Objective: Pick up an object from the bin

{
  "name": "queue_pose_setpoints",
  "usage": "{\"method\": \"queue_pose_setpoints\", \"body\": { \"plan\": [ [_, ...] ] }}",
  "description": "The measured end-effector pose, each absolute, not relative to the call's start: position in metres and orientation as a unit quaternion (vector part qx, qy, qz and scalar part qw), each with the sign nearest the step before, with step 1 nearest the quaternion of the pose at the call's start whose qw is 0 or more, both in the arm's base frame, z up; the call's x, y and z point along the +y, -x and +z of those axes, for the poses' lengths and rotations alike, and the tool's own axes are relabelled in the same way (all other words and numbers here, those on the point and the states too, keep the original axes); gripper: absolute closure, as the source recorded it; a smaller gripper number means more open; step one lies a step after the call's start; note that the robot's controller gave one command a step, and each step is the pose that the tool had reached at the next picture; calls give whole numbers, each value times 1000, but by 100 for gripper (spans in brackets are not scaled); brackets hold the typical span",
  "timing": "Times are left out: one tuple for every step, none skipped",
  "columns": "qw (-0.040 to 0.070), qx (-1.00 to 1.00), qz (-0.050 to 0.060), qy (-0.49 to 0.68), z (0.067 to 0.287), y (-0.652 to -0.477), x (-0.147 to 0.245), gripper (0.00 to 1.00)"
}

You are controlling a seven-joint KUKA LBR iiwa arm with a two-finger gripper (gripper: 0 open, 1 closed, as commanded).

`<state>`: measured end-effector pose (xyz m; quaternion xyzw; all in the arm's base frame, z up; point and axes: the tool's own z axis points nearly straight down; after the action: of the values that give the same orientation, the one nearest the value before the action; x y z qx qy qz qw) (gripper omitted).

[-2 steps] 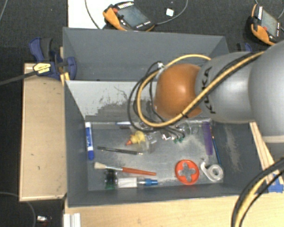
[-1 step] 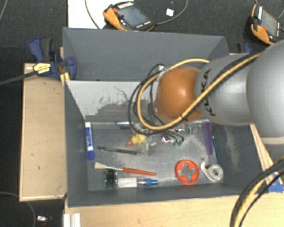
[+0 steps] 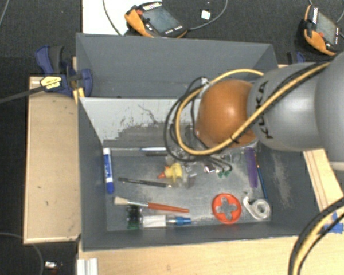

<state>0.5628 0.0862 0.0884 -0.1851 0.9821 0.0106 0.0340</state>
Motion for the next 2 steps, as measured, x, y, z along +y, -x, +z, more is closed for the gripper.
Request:
{"method": "queue_pose_setpoints", "body": {
  "plan": [
    [41,964,9,262,157,-562,145,100],
    [32,994,9,105,183,-545,78,100]
  ]
}}
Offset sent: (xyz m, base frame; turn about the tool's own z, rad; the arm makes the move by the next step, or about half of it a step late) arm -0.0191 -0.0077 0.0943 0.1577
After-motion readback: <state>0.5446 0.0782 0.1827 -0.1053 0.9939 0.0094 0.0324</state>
